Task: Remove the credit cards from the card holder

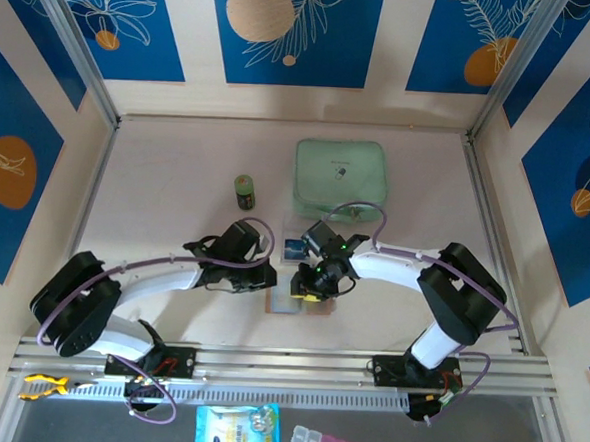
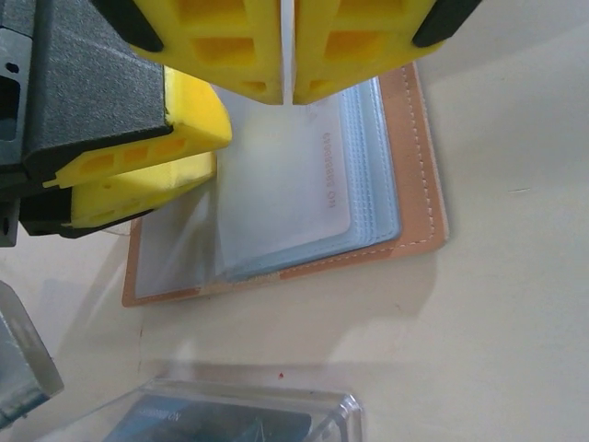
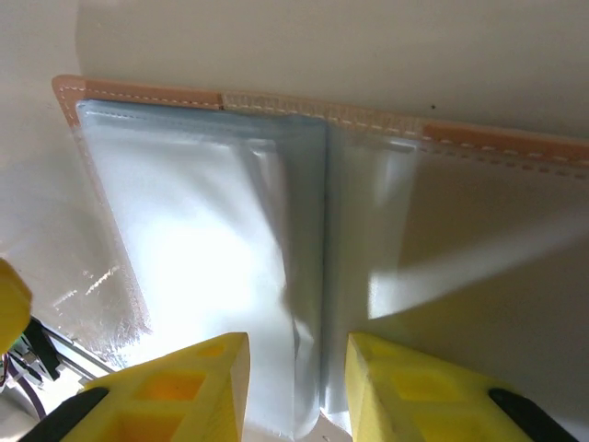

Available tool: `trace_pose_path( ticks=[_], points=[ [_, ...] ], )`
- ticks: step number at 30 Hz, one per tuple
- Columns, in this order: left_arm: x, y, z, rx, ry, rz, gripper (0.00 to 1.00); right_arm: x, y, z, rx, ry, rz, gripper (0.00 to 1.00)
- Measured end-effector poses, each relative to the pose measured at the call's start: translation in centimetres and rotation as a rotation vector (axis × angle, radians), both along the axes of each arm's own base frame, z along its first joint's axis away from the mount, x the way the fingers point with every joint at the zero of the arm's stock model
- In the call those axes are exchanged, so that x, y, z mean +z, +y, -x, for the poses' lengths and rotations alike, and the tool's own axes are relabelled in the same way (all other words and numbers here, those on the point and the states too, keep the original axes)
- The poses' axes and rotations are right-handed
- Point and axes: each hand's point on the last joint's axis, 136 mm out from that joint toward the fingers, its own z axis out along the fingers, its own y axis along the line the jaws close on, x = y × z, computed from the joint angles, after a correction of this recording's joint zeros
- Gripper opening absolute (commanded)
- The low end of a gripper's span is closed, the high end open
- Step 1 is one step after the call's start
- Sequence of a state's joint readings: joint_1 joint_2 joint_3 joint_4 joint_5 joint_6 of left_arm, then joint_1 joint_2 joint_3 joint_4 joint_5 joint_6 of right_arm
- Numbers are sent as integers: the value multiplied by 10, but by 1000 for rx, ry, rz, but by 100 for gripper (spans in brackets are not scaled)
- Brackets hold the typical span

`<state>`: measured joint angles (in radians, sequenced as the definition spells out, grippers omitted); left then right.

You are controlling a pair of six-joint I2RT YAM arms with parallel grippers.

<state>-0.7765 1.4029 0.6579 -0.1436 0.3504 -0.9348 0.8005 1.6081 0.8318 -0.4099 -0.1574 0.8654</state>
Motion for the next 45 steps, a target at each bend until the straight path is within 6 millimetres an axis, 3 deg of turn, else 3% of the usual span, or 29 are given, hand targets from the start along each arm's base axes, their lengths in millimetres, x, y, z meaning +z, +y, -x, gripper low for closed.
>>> trace_pose_path(
  ticks=[12,31,45],
  points=[
    [-14,-9,7,-33,44,-29,7,1,-1,0,-2,-6,-6,30],
    [-22,15,8,0,21,-145,5,15,14,-1,20,-22,-98,24],
    [-39,20,13,-3,59,-184,5,4,16,-1,24,6,-74,25]
  ],
)
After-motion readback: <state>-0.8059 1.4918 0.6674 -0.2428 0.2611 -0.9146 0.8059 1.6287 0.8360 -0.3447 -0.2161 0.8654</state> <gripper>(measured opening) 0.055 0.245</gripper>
